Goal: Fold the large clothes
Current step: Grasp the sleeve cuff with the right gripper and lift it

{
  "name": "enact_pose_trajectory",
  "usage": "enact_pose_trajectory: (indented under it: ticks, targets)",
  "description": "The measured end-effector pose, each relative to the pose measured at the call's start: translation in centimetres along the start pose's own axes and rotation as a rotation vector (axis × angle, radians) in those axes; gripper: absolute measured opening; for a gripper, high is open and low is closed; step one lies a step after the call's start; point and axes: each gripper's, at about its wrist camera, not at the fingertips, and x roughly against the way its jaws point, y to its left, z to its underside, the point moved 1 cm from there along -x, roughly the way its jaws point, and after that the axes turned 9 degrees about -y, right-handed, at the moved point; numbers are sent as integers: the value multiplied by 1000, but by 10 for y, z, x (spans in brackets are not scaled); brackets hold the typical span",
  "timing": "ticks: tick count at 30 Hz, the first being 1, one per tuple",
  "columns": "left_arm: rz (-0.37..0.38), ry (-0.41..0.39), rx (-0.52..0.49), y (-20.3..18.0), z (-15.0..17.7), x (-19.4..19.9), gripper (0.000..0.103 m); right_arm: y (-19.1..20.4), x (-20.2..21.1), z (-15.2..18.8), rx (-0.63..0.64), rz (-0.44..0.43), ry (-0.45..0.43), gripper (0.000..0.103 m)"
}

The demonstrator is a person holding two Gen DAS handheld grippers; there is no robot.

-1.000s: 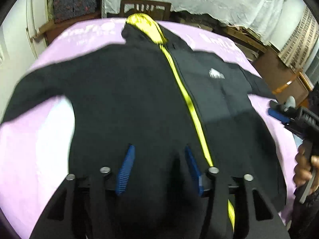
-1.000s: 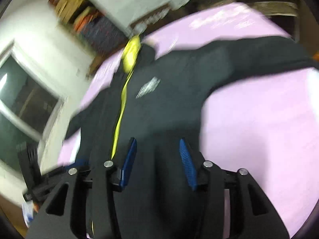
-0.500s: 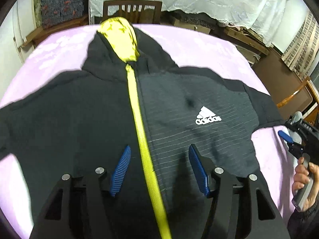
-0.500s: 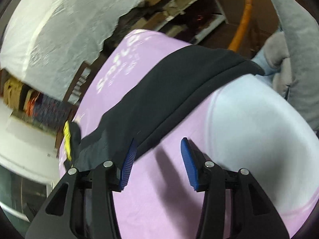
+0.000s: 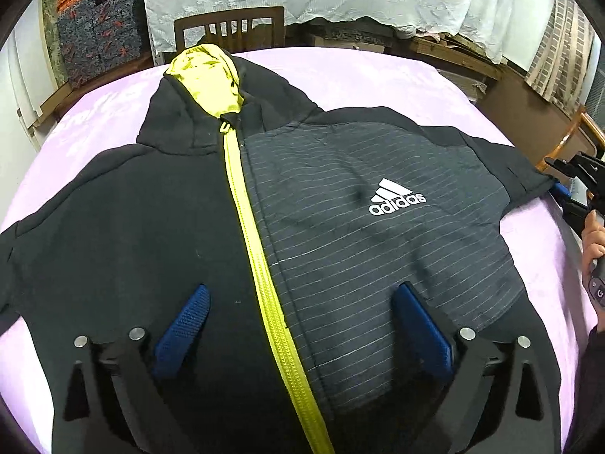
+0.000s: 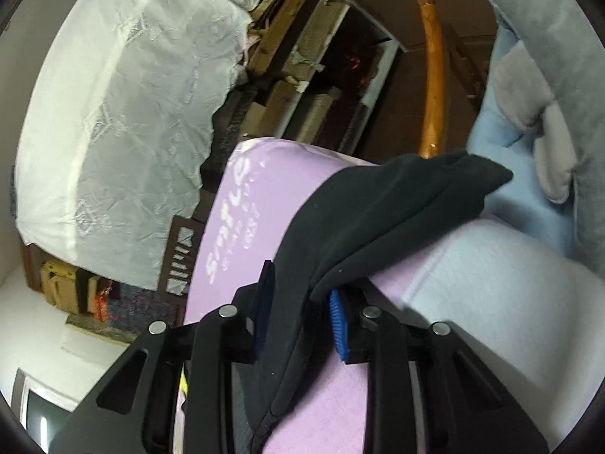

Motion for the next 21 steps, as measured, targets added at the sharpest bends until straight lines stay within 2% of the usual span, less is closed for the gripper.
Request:
enact_pose_trajectory:
  ticks: [3, 9, 10, 11, 12, 14, 17, 21]
  targets:
    - [-9, 2, -10, -3, 2, 1, 99, -14, 5, -18, -43, -17, -49, 32]
    - [-20, 6, -24, -5, 4, 0, 99, -18, -6, -32, -17, -35, -18, 32]
    - [-18, 5, -21, -4, 4, 0, 99, -17, -8, -31, -5, -25, -19, 27]
    - [-16, 3, -14, -3, 4, 1, 99, -18, -8, -30, 7, -5, -19, 14]
    - [-16, -1, 0, 0, 3, 2, 99, -21, -9, -29, 7, 14, -19, 7]
    - [-35, -16, 46, 10, 1, 6, 99, -26, -7, -28, -5, 14, -24, 3]
    - [-78, -39, 143, 40, -7, 10, 99, -8, 2, -27, 85, 9, -49, 4]
    - [-167, -24, 248, 85, -12, 4, 98, 46, 24, -8, 316, -37, -95, 4]
